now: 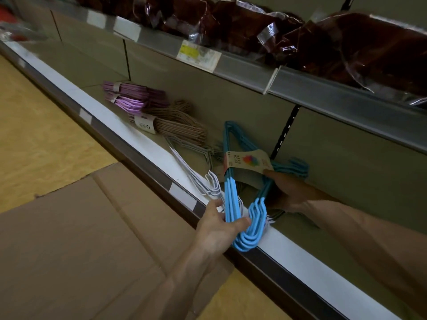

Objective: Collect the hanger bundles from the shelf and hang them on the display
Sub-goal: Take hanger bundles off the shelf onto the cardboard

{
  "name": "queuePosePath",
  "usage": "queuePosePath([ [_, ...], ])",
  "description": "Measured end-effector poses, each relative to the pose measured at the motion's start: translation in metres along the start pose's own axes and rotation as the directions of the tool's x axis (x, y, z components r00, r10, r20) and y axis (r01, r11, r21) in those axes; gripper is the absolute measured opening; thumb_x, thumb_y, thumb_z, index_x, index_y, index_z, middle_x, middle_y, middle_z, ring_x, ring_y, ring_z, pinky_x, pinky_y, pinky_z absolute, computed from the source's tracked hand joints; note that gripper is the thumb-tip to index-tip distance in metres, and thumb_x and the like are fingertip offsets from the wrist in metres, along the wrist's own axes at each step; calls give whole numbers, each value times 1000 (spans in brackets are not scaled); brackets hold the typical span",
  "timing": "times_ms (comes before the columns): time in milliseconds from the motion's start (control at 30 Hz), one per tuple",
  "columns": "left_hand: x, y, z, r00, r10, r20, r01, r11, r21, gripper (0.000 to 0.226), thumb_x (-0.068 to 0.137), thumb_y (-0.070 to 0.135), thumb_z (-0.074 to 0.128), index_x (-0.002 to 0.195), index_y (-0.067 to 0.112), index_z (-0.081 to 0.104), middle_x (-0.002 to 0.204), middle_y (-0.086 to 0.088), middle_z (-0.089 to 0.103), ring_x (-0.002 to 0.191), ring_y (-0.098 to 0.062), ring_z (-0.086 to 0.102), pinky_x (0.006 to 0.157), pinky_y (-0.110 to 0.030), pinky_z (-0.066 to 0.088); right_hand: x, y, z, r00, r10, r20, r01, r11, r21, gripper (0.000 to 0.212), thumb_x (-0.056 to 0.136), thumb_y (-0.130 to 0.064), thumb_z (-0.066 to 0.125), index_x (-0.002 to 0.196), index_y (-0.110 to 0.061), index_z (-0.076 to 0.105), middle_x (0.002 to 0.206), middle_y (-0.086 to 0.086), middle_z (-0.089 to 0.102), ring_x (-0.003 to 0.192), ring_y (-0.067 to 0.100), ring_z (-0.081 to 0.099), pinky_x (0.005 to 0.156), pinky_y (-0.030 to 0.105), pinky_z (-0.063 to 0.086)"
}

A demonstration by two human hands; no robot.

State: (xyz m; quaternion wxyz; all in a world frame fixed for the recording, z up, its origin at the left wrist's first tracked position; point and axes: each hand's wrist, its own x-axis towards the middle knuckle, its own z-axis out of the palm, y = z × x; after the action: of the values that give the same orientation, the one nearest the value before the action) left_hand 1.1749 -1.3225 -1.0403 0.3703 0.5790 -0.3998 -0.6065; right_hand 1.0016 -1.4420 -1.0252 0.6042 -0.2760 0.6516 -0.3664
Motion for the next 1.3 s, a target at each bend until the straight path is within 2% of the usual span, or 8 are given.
queuePosePath([
  [200, 0, 19, 10, 995, 94, -8, -95, 995, -8, 67, 80, 34, 81, 137, 26, 46, 113, 10, 60, 92, -6, 65, 79, -23, 58, 3, 1, 8, 997, -22, 67, 12, 988, 154, 41, 95, -30, 65, 130, -10, 59, 123, 19, 67, 114, 34, 63, 86, 44, 55],
  [367, -8, 22, 9, 980, 196, -21, -192, 975, 112, 65, 83, 32, 78, 139, 29, 44, 99, 23, 51, 88, 0, 62, 62, -11, 51, -5, 7, 15, 999, 30, 14, -32, 977, 212, 3, 95, -4, 55, 94, -5, 58, 80, 16, 59, 74, 29, 57, 70, 40, 51],
  [500, -16, 11, -1, 968, 249, 13, -248, 954, 170, 68, 84, 23, 77, 142, 31, 42, 105, 21, 55, 89, -7, 69, 74, -21, 60, -7, 15, 21, 999, 21, -27, -11, 945, 327, 16, 89, 5, 49, 77, -7, 50, 64, 12, 48, 51, 22, 51, 44, 26, 49],
  [667, -22, 7, -18, 956, 289, 38, -292, 947, 136, 70, 80, 18, 82, 137, 33, 43, 123, 12, 59, 92, -14, 72, 77, -36, 62, -19, 10, 41, 997, -50, 61, 14, 875, 483, 22, 96, -5, 52, 75, -10, 46, 59, 6, 45, 43, 14, 42, 39, 21, 40],
  [833, -35, 11, -45, 955, 295, 14, -295, 951, 95, 74, 76, 20, 85, 132, 34, 39, 106, 9, 61, 82, -4, 72, 69, -22, 59, -38, 6, 69, 985, -109, 132, 32, 874, 485, 22, 99, -5, 51, 79, -10, 44, 59, 6, 47, 42, 11, 41, 36, 19, 36],
  [967, -49, 17, -81, 946, 293, -137, -280, 954, 104, 77, 77, 42, 80, 140, 28, 37, 105, 2, 66, 94, -11, 69, 83, -36, 60, -57, 14, 101, 957, -201, 208, 91, 893, 440, 20, 96, 6, 51, 80, -7, 46, 64, 8, 43, 46, 12, 46, 33, 19, 31],
  [1133, -60, 29, -143, 882, 256, -397, -298, 954, -47, 85, 70, 59, 72, 139, 19, 42, 108, -1, 66, 92, -18, 72, 72, -30, 59, -82, 32, 141, 890, -224, 397, 88, 939, 333, 21, 96, 9, 47, 106, -9, 48, 70, 8, 46, 46, 11, 43, 35, 19, 29],
  [1300, -80, 38, -206, 779, 182, -600, -383, 896, -226, 76, 86, 43, 70, 145, 9, 35, 109, -10, 67, 93, -25, 70, 73, -35, 56, -108, 48, 176, 793, -166, 586, 29, 971, 236, 24, 96, 10, 46, 108, -9, 51, 68, 7, 48, 46, 10, 40, 38, 17, 25],
])
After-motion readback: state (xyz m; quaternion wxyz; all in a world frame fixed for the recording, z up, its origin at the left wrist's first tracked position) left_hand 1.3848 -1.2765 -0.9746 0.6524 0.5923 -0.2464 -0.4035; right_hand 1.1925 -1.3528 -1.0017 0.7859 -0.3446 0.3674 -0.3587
